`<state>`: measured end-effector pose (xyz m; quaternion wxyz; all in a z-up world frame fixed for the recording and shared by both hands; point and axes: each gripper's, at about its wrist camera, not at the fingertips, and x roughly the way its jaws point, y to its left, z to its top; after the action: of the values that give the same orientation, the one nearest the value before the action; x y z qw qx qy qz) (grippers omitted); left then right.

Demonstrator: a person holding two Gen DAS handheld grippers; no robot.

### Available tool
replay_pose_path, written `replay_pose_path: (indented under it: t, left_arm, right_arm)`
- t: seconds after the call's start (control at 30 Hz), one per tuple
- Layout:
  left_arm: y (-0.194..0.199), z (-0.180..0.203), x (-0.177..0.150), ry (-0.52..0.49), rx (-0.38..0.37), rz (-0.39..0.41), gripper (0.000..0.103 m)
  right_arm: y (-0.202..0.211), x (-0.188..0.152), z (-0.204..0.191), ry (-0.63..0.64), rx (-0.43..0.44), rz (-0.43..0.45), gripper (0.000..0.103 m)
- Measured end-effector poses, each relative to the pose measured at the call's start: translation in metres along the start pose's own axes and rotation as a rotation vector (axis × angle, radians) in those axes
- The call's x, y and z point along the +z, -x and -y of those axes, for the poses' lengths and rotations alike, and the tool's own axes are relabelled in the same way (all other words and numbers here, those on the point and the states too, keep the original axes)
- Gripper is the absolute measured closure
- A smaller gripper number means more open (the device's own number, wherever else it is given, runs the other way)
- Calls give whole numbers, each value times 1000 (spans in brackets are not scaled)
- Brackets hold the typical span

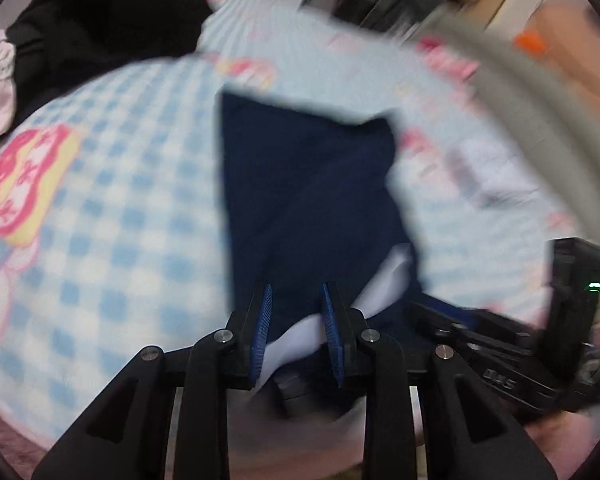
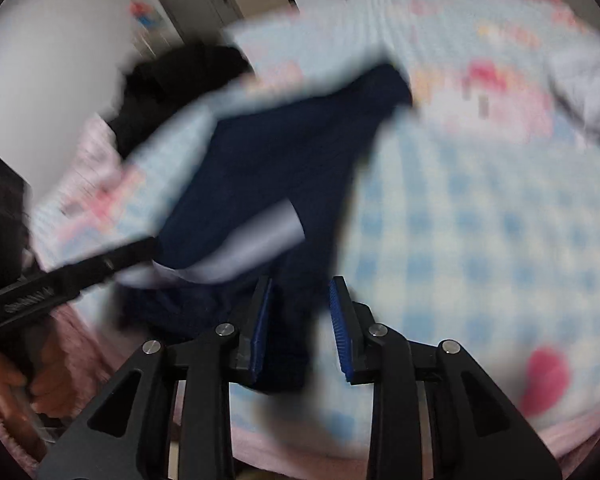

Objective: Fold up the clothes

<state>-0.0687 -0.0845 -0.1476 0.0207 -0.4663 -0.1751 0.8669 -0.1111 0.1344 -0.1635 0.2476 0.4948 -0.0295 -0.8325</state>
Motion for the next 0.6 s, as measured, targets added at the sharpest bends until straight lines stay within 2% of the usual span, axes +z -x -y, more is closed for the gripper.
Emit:
replay_pose_path:
  t: [0.03,0.1,0.17,0.23,0.33,0.4,0.47,0.5,0.53,0.57,0.6]
  left_arm:
    - [3,-8,0,43,-8,0,93]
    - [11,-23,1,113,-19,20,91]
    - [25,-27,7,118,-29,90,87]
    - [30,-30,11,141,-87,133,75]
    - [25,-19,14,115,-169,146,73]
    - [13,1,16,29,-155,97,73]
    - [-4,14,14,-45,-69,32,73]
    - [-9,13,15,-39,-39,16,73]
    - [-10,7,17,-9,-24,12,75]
    - [-12,1,19,21,-10,8,83]
    - [-13,-5,21,51,4,4,84]
  right_arm:
    - [-4,-5,3,-9,-10,-17,76]
    - [5,-7,3,-2,-14,-22,75]
    - [22,-6,3,10,-17,9,72]
    - [35,-4,6,-1,17,73,70]
    - [40,3,8,-6,49,126,65]
    - [30,6,5,0,49,105,65]
    - [12,7,2,2,37,50,65]
    - [3,3,0,1,25,9,65]
    - [2,0,-1,4,17,16,65]
    - [2,-3,-2,8,11,23,65]
    - [6,-3,-3,9,22,32,64]
